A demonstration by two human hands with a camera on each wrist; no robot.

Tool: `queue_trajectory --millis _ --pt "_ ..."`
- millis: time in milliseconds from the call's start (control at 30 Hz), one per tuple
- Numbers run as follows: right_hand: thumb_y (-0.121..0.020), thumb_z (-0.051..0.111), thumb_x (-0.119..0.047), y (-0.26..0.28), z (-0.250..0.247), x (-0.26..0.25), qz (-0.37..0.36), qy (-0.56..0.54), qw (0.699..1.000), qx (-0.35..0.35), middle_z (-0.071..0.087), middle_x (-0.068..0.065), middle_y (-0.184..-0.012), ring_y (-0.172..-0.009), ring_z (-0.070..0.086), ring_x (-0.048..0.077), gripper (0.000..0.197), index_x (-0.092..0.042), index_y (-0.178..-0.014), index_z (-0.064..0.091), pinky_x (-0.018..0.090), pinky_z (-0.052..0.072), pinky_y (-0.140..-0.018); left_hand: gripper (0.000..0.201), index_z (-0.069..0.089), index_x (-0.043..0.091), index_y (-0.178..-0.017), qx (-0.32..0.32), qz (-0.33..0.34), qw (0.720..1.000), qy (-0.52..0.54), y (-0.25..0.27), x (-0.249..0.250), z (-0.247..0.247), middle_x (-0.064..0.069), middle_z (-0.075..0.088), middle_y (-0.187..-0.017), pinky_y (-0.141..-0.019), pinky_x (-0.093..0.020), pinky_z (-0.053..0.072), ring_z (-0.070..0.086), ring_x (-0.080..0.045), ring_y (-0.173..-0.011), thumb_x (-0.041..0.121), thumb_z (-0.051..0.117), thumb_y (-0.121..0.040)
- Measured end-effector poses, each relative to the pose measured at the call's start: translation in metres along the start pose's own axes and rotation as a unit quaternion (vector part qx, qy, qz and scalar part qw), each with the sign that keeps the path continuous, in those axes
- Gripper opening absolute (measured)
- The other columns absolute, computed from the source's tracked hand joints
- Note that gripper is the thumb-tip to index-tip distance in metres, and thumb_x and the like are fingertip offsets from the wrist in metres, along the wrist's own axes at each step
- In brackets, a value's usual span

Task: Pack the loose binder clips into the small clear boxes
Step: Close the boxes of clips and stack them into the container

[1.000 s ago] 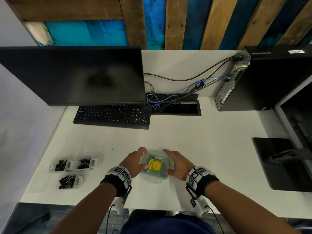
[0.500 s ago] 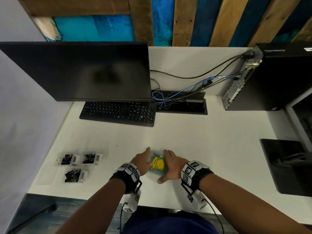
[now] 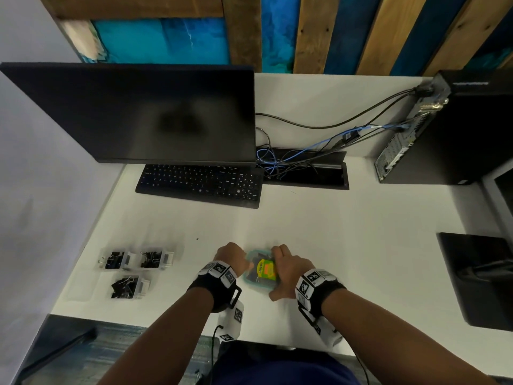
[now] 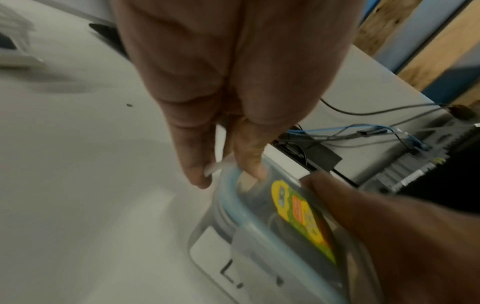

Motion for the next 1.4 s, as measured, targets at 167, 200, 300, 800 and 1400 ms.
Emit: queue_trajectory --millis 167,200,300,800,1400 --pt "-0.053 0.086 -0.046 -0.001 -0.001 0.012 -0.023 -0.058 0.998 -0.009 0.024 0.002 -0.139 -0.108 0.054 0.035 0.113 -0.033 -0.143 0.019 0.046 0.053 -0.088 0.033 0.051 0.013 -0.060 -0.070 -0.041 0.995 0.059 -0.001 -0.009 0.002 -0.004 0.060 -0.064 -0.063 -0.026 0.050 0.056 -0.019 -0.057 0.029 0.071 -0.081" --pt "-0.053 0.088 -0.048 -0.001 -0.003 0.016 -0.025 -0.070 0.997 -0.015 0.023 0.004 -0.141 -0.113 0.052 0.036 0.116 -0.038 -0.145 0.017 0.048 0.051 -0.094 0.033 0.053 0.013 -0.060 -0.071 -0.043 0.994 0.067 -0.001 -0.011 0.001 -0.002 0.060 -0.061 -0.058 -0.023 0.048 0.055 -0.017 -0.052 0.031 0.072 -0.080" --pt "-0.054 0.089 -0.050 -0.002 -0.007 0.025 -0.036 -0.105 0.993 -0.034 0.021 0.007 -0.143 -0.125 0.048 0.038 0.123 -0.051 -0.147 0.009 0.046 0.043 -0.107 0.028 0.065 0.011 -0.072 -0.083 -0.050 0.993 0.071 0.001 -0.014 0.000 0.000 0.065 -0.059 -0.052 -0.019 0.046 0.057 -0.012 -0.047 0.036 0.076 -0.077" --pt "-0.067 0.088 -0.036 -0.002 -0.006 0.065 0.098 -0.286 0.953 -0.005 0.059 -0.004 -0.107 -0.099 0.061 0.019 0.070 -0.020 -0.124 0.052 0.033 0.053 -0.084 0.023 0.072 0.006 -0.074 -0.101 -0.066 0.980 0.157 0.006 -0.010 0.004 -0.002 0.068 -0.059 -0.059 -0.024 0.049 0.056 -0.015 -0.052 0.029 0.079 -0.076" --pt "-0.073 0.085 -0.012 0.001 -0.010 0.064 0.195 -0.383 0.902 -0.031 0.070 0.012 -0.093 -0.082 0.073 0.030 0.029 -0.011 -0.084 0.059 0.042 0.062 -0.074 0.008 0.062 0.005 -0.081 -0.031 -0.101 0.940 0.326 0.009 -0.006 0.022 -0.017 0.069 -0.090 -0.080 -0.041 0.060 0.068 -0.025 -0.077 0.005 0.070 -0.084"
Point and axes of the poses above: each hand's wrist, its own y-axis away from the middle knuckle, its own z-axis out of the palm, x = y × z, the point moved 3 cm from there along -y, towards the middle knuckle
